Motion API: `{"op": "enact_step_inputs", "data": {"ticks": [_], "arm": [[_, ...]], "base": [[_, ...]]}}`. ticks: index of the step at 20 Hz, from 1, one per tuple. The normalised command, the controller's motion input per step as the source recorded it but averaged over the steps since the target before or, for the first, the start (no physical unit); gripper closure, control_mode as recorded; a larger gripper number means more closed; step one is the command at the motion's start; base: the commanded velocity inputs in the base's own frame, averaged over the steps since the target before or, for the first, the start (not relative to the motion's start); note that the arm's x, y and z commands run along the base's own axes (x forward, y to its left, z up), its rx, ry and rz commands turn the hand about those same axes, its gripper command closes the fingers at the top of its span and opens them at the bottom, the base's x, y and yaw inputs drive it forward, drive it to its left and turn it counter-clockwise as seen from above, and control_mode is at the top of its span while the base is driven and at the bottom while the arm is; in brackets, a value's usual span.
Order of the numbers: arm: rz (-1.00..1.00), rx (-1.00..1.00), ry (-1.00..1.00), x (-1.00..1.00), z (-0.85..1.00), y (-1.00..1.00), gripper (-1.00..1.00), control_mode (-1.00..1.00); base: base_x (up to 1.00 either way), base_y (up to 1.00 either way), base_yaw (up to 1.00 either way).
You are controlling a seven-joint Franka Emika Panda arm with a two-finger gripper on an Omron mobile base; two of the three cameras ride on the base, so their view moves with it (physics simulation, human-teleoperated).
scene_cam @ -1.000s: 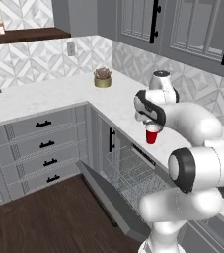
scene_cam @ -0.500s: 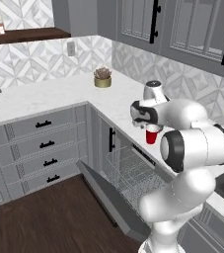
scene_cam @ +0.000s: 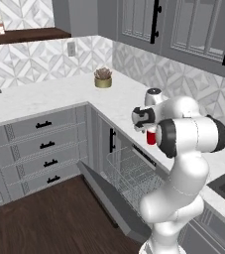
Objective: Pick up the cup and bowl from the counter, place them in the dishwasher, and close the dishwasher door.
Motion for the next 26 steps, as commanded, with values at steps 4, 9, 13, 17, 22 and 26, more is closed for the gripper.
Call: {"op": "enact_step_inputs", "data": {"ticks": [4,9,13,17,22,26], "arm": [[0.00,0.00,0.00,0.27,-0.43,0.00,-1.00,-1.00],[0.00,0.00,0.00,0.30,-0.26,0.00,-1.00,-1.00],[0.00,0.00,0.00,0.20,-0.26,0.00,-1.00,-1.00],[0.00,-0.01,0.00,0.01,-0.24,0.00,1.00,-1.00],[0.00,0.00,-0.05,-0.15,-0.05,0.00,1.00,-1.00],[0.00,0.00,-0.05,-0.41,-0.05,0.03,1.00,-1.00]], "base": [[0.00,0.00,0.00],[0.00,0.00,0.00],[0.00,0.00,0.00],[0.00,0.00,0.00],[0.00,0.00,0.00],[0.00,0.00,0.00]]}}
